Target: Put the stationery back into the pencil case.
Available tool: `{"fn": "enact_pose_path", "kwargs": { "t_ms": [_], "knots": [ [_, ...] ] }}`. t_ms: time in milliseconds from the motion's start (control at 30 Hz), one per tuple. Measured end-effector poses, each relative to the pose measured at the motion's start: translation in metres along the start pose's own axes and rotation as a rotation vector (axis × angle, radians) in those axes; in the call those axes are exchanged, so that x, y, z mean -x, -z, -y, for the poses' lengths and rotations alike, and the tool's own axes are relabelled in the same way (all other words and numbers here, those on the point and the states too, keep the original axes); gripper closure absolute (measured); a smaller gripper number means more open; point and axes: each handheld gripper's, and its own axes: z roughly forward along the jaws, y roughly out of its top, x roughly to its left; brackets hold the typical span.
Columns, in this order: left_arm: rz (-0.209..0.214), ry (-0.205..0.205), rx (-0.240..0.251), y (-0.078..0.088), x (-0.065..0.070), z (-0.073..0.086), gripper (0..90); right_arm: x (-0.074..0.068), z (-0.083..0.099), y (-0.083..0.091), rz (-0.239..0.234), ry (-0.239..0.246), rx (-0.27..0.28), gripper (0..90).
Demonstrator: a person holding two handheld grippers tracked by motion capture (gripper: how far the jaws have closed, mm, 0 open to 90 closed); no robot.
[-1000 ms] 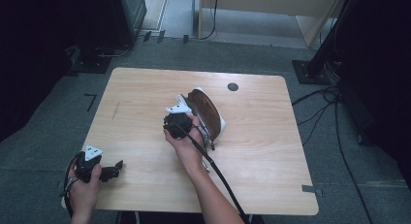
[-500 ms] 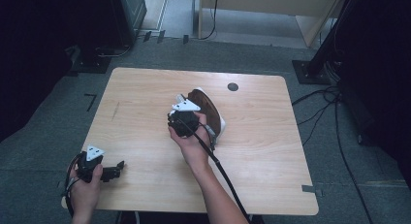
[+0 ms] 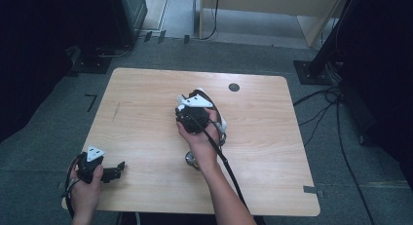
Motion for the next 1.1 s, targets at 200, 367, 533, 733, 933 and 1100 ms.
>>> {"fn": "enact_pose_path", "kwargs": {
  "t_ms": [200, 367, 533, 733, 933, 1100],
  "knots": [
    [0.0, -0.001, 0.0, 0.0, 0.0, 0.0, 0.0, 0.01, -0.007, 0.008, 0.009, -0.014, 0.022, 65.5],
    [-0.001, 0.001, 0.002, 0.0, 0.0, 0.0, 0.0, 0.016, -0.015, 0.017, -0.001, -0.035, 0.042, 65.5],
    [-0.001, -0.001, 0.0, 0.0, 0.0, 0.0, 0.0, 0.023, -0.02, 0.027, 0.011, -0.04, 0.066, 65.5],
    [0.0, 0.001, 0.002, 0.0, 0.0, 0.0, 0.0, 0.035, -0.023, 0.037, 0.037, -0.052, 0.087, 65.5],
    [-0.001, 0.001, 0.003, 0.0, 0.0, 0.0, 0.0, 0.047, -0.023, 0.044, 0.08, -0.041, 0.09, 65.5],
    [-0.001, 0.002, 0.002, 0.0, 0.0, 0.0, 0.0, 0.057, -0.015, 0.045, 0.102, -0.049, 0.073, 65.5]
  ]
}}
